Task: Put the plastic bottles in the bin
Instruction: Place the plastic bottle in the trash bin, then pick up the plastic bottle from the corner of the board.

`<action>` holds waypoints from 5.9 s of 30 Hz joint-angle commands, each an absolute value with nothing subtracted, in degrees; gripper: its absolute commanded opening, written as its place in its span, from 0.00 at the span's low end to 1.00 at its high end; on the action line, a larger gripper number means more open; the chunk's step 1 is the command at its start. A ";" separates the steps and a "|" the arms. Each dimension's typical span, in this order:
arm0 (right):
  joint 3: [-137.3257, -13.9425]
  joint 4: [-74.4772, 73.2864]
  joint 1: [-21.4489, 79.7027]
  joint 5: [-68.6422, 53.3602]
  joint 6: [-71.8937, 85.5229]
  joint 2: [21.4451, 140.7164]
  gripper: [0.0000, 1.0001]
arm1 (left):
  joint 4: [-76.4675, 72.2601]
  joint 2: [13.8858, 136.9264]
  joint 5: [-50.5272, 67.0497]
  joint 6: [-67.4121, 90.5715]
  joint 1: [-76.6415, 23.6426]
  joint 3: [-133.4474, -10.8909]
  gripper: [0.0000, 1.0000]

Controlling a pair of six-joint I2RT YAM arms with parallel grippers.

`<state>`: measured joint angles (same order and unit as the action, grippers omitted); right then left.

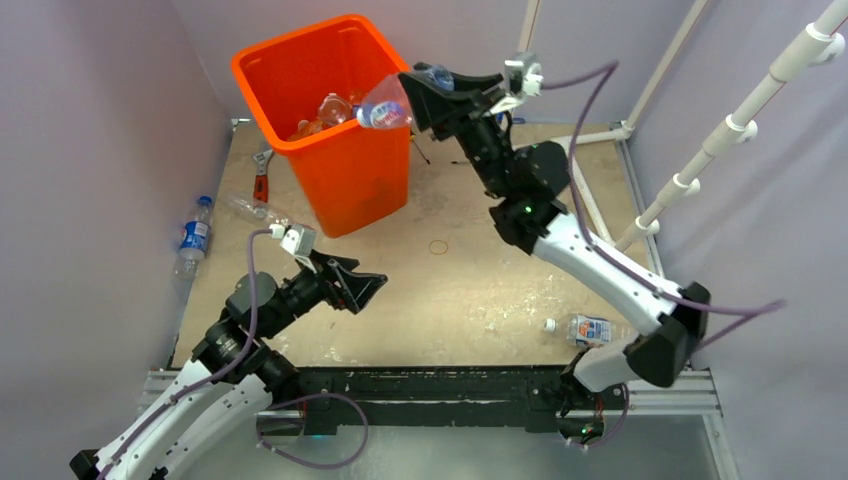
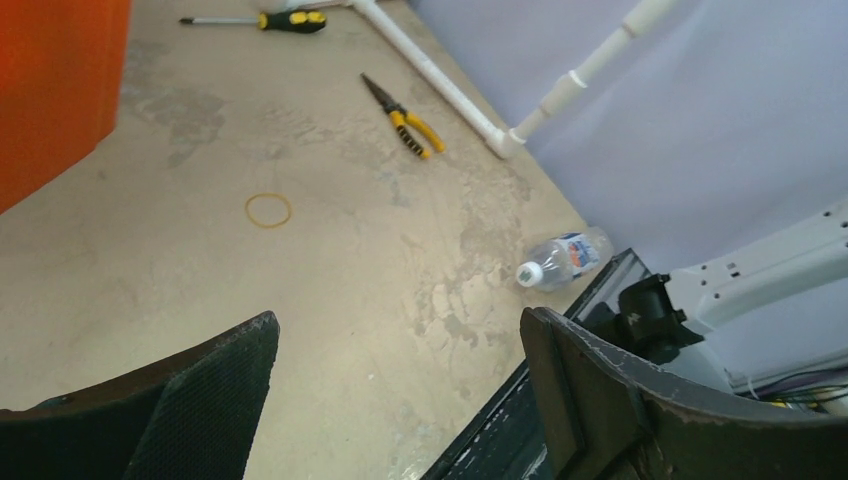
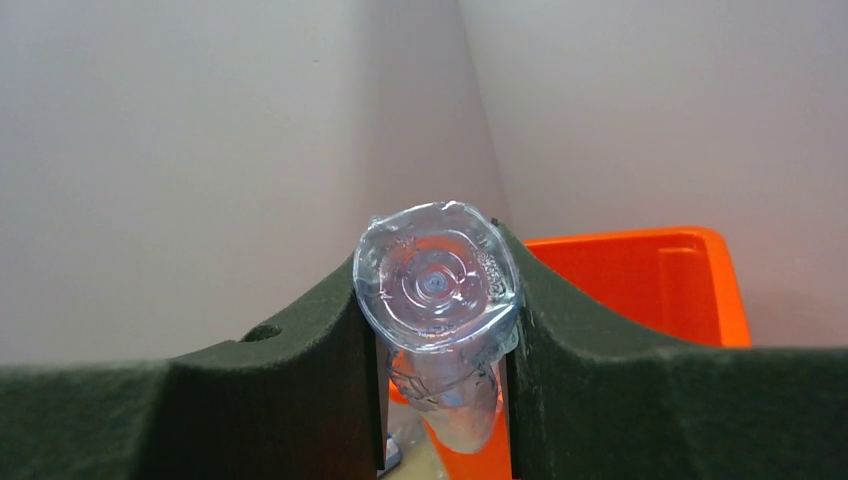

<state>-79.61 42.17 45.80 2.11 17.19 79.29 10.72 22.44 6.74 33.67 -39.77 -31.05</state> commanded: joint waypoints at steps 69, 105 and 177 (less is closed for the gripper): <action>-25.88 12.93 48.43 25.52 37.31 43.66 0.99 | 42.87 30.61 -50.40 64.93 -39.85 -37.29 0.97; -16.07 14.35 48.49 14.28 35.19 27.37 0.99 | -10.25 76.12 -13.12 61.49 11.07 -36.09 0.99; -27.52 27.24 48.43 -10.43 31.77 36.88 0.98 | -11.27 46.79 31.22 60.13 5.68 -66.52 0.20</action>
